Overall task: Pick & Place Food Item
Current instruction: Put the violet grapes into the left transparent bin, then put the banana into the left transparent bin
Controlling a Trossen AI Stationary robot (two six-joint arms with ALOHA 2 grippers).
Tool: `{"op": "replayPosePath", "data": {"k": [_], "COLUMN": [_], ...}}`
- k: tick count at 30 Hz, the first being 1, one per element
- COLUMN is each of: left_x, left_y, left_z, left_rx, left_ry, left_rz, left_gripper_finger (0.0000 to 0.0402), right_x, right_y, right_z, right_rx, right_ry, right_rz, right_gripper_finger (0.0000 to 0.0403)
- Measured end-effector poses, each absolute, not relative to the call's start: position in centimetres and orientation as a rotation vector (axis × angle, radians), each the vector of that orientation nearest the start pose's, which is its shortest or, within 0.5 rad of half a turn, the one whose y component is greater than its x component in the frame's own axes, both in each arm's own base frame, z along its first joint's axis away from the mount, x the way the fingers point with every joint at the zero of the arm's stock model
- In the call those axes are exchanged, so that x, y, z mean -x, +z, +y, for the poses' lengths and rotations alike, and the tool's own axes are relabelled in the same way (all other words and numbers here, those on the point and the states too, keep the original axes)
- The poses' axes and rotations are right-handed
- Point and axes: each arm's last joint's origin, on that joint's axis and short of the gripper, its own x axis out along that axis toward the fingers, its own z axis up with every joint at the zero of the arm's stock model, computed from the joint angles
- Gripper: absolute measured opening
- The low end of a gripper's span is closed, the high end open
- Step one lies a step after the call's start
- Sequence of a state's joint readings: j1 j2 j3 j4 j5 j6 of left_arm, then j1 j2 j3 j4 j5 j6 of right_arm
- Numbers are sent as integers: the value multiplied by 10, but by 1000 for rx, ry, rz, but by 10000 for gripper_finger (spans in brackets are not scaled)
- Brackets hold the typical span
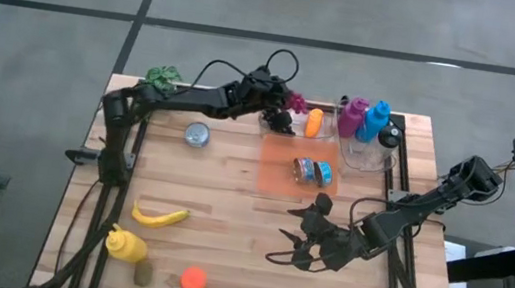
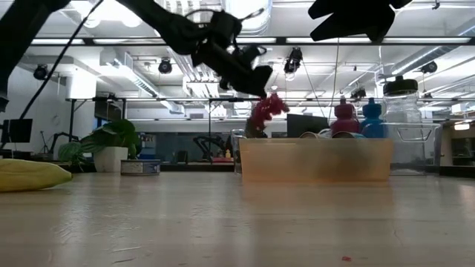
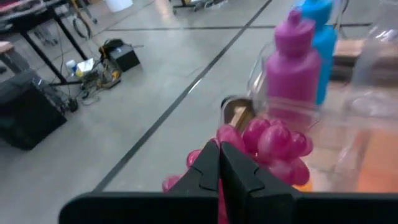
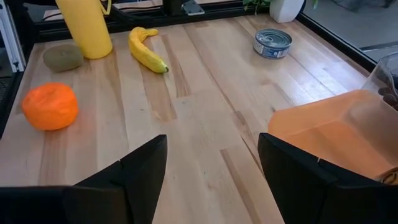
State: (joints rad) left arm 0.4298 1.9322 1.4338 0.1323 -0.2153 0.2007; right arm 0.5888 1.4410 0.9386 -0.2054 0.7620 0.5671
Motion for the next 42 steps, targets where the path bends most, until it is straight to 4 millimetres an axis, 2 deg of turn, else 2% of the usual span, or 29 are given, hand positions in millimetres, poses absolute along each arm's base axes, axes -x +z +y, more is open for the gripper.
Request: {"op": "replayPosePath", "data": {"k": [9, 15, 29, 31, 35, 42], "left_x": [-413, -413, -413, -412, -403, -376], "left_y": [216, 214, 214, 220, 246, 295], "left_z": [203, 204, 202, 198, 182, 133], "left_rx": [-121, -121, -124, -124, -122, -95], "left_ry": [591, 595, 602, 595, 569, 485], "left_rz": [482, 489, 497, 499, 509, 595], "left_gripper_finger": [3, 23, 125, 132, 131, 116], "right_x": [-258, -258, -258, -258, -258, -257], "right_y": [242, 242, 242, 242, 242, 240], "right_z": [148, 148, 148, 148, 148, 148], "right_rx": [-109, -109, -109, -109, -108, -103], "right_ry": [-311, -311, -311, -310, -310, -311], "right_rz": [481, 481, 481, 482, 484, 490], "right_gripper_finger": [261, 262, 244, 247, 254, 263]}}
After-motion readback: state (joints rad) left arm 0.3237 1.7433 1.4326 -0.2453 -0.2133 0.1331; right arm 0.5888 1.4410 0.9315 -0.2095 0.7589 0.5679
